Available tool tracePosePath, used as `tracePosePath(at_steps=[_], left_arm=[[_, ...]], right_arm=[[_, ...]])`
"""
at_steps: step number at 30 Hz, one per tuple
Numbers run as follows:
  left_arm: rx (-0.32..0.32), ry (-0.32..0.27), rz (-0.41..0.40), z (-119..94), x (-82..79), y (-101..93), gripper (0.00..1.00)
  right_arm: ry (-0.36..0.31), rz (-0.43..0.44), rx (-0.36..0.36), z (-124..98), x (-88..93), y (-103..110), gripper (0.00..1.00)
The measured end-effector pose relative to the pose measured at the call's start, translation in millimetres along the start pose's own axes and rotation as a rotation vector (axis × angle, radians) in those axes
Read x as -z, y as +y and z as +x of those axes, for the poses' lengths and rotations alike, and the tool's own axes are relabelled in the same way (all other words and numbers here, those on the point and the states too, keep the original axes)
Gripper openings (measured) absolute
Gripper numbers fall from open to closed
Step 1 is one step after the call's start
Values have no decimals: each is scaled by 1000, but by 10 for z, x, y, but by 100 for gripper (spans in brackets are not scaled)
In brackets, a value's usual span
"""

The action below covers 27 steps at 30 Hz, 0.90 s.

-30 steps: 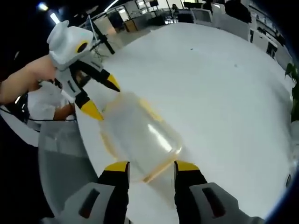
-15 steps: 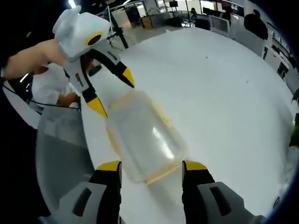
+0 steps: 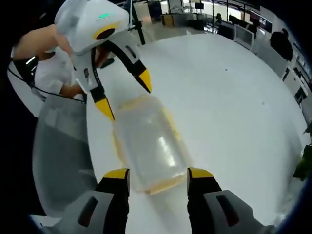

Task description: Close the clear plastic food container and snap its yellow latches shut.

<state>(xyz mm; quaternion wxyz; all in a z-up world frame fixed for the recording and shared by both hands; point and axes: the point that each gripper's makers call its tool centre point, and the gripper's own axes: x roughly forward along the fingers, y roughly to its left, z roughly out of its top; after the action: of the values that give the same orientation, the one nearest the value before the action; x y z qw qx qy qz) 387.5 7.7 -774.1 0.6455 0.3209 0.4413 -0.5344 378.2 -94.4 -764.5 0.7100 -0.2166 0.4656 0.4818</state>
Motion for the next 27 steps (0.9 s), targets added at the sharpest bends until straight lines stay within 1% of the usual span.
tracePosePath(at_steps=[3, 11, 15, 22, 27], left_arm=[[6, -2, 10, 8, -36, -10, 51], [12, 2, 47, 14, -113, -16, 50], [15, -2, 44, 24, -155, -3, 49], [29, -6, 52, 50, -213, -58, 45], [30, 2, 59, 107, -223, -91, 44]], right_arm=[[3, -14, 1, 11, -34, -11, 44], [5, -33, -10, 53, -102, 16, 45], [1, -38, -17, 80, -139, 39, 45], [0, -54, -37, 139, -201, 112, 42], [-2, -67, -42, 186, -238, 141, 41]])
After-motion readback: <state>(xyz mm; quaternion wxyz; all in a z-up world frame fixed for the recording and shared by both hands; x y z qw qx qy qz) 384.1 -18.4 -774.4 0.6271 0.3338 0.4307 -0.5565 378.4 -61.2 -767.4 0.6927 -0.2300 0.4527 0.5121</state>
